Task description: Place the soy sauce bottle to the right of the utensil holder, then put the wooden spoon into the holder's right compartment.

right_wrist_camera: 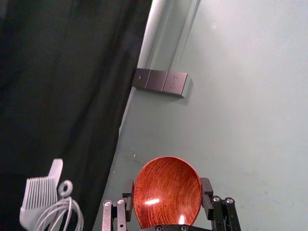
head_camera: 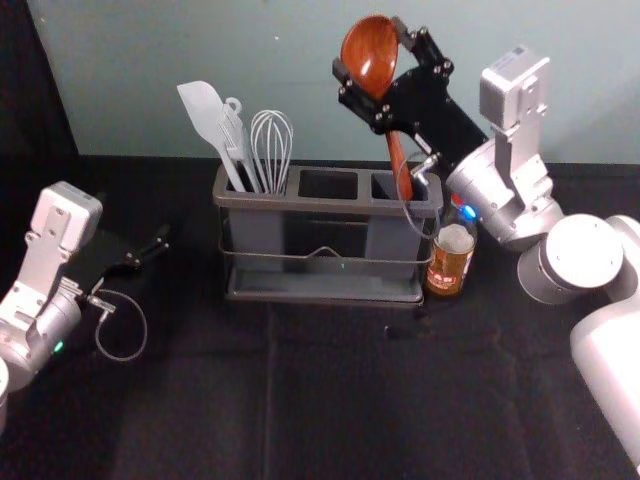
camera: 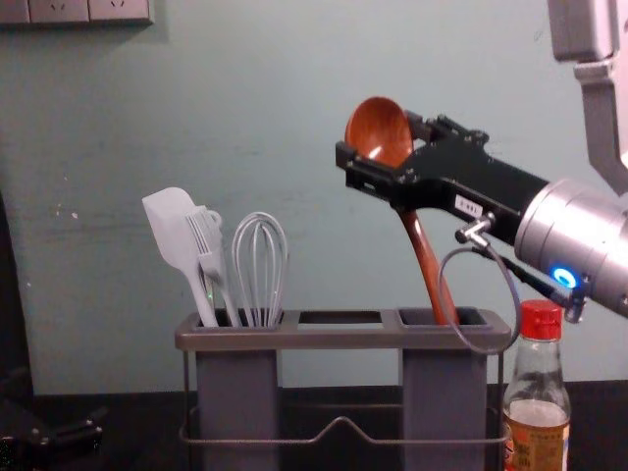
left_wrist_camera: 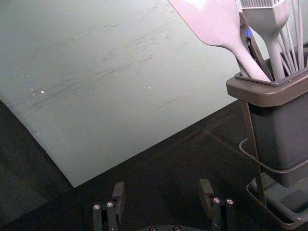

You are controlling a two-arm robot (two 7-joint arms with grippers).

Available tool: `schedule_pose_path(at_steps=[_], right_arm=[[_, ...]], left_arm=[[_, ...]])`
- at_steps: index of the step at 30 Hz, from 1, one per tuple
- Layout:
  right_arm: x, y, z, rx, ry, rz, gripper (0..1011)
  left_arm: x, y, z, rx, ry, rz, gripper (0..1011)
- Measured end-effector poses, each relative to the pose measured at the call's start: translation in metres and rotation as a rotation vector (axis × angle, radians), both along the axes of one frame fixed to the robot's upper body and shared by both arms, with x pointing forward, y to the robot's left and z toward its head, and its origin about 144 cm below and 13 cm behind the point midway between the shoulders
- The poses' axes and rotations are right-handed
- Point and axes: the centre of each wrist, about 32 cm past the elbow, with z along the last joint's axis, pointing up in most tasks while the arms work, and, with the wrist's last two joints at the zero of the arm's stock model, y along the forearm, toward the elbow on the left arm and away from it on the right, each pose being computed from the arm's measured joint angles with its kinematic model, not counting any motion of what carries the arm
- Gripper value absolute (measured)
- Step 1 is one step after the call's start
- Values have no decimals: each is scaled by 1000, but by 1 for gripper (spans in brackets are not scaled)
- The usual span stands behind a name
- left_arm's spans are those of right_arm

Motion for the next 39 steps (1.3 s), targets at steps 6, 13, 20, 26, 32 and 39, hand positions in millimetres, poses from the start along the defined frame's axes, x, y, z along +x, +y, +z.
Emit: schedule_pose_path(at_steps=[6, 13, 20, 26, 32, 39], right_arm=[[-1, 0, -10, -9, 25, -2, 840], [-5, -2, -19, -11, 46, -9, 840], [-9, -3, -25, -8, 61, -16, 840], [-12, -5, -30, -8, 72, -19, 840], [-15, -6, -32, -10, 76, -18, 840], [-18, -6, -34, 2, 72, -17, 908]], left_arm=[[0, 0, 0, 0, 0, 0, 1005], [0, 0, 0, 0, 0, 0, 1005], [0, 0, 0, 0, 0, 0, 1005], [0, 0, 0, 0, 0, 0, 1005], [0, 0, 0, 0, 0, 0, 1005], [0, 0, 0, 0, 0, 0, 1005]])
